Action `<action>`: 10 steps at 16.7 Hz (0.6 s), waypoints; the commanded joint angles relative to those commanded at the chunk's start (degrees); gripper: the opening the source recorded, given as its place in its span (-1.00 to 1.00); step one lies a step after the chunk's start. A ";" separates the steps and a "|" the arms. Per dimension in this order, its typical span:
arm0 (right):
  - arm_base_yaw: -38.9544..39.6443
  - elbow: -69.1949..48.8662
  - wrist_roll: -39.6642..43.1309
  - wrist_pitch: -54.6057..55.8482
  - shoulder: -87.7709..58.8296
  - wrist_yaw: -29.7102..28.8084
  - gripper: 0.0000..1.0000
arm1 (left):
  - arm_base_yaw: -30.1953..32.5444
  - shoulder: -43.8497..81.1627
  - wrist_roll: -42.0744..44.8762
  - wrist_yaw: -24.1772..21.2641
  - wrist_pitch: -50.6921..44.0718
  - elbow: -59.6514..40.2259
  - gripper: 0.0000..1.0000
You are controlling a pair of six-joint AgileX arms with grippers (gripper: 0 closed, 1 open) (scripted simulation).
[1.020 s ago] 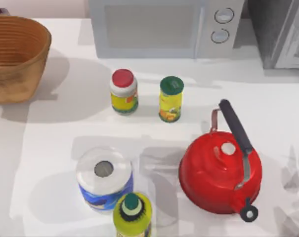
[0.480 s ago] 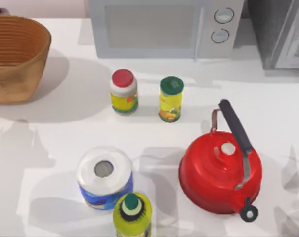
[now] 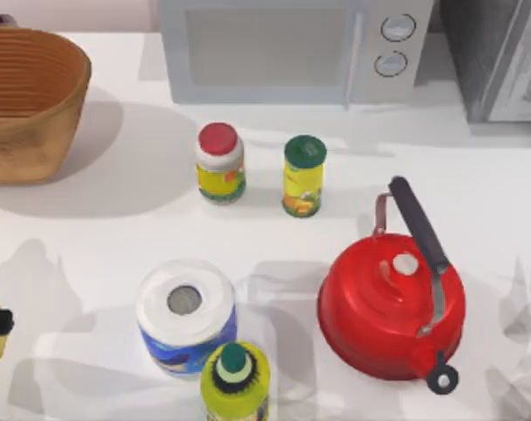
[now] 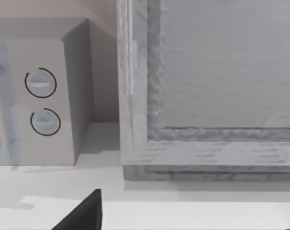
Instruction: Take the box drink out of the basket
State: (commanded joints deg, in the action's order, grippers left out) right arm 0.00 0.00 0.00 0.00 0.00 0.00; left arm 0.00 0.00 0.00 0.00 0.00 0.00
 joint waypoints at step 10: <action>0.00 0.00 0.00 0.00 0.00 0.00 1.00 | 7.50 12.22 -1.54 12.58 6.01 -4.52 -1.00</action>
State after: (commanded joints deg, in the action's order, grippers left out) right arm 0.00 0.00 0.00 0.00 0.00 0.00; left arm 7.50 12.22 -1.54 12.58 6.01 -4.52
